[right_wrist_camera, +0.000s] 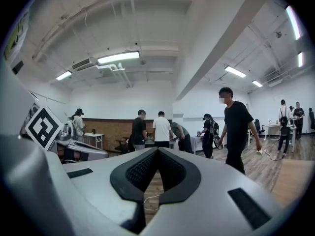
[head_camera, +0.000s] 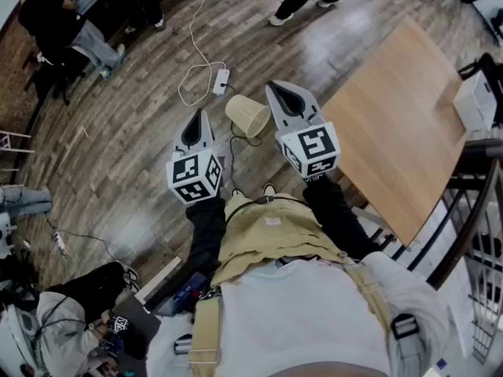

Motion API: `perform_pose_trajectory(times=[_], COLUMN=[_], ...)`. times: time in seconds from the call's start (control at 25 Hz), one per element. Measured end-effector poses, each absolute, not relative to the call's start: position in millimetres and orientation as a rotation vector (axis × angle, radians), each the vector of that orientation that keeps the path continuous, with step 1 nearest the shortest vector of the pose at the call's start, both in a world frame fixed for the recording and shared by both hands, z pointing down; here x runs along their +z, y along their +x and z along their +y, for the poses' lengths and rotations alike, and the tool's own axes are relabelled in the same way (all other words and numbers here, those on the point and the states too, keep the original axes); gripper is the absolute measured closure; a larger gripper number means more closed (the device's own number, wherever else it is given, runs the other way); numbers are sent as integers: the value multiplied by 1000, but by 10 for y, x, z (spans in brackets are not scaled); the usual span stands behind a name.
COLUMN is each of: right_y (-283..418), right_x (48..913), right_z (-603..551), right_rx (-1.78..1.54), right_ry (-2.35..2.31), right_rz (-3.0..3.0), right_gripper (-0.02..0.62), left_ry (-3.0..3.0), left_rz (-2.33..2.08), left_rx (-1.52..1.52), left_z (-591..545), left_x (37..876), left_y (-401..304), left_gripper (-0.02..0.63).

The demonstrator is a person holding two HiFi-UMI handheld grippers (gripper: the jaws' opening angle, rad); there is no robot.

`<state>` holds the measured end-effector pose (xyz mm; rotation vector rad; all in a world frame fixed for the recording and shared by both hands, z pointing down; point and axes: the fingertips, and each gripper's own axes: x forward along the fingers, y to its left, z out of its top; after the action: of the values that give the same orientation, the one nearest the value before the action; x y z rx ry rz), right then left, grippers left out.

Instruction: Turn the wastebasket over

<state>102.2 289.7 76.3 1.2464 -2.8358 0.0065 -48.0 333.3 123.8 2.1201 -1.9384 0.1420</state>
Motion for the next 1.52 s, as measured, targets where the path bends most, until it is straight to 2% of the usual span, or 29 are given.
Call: perform_pose_trajectory(times=[0.48, 0.88, 1.24, 1.52], right_y=[1095, 1145, 1184, 787], right_x=[847, 1114, 1424, 1676], right_z=[2766, 2611, 2120, 1378], right_rx=[26, 174, 282, 340], right_ry=[1236, 1230, 1265, 1263], right_rz=[-2846, -2829, -2717, -2665], right_gripper=[575, 574, 574, 574], left_ry=[2105, 2093, 2103, 2080], left_rz=[-1945, -1907, -1771, -1714], left_rx=[150, 215, 240, 268], left_z=[3220, 3103, 2470, 1715], left_x=[1312, 1453, 1724, 1991], left_y=[-415, -342, -323, -691], left_gripper=[604, 604, 604, 604])
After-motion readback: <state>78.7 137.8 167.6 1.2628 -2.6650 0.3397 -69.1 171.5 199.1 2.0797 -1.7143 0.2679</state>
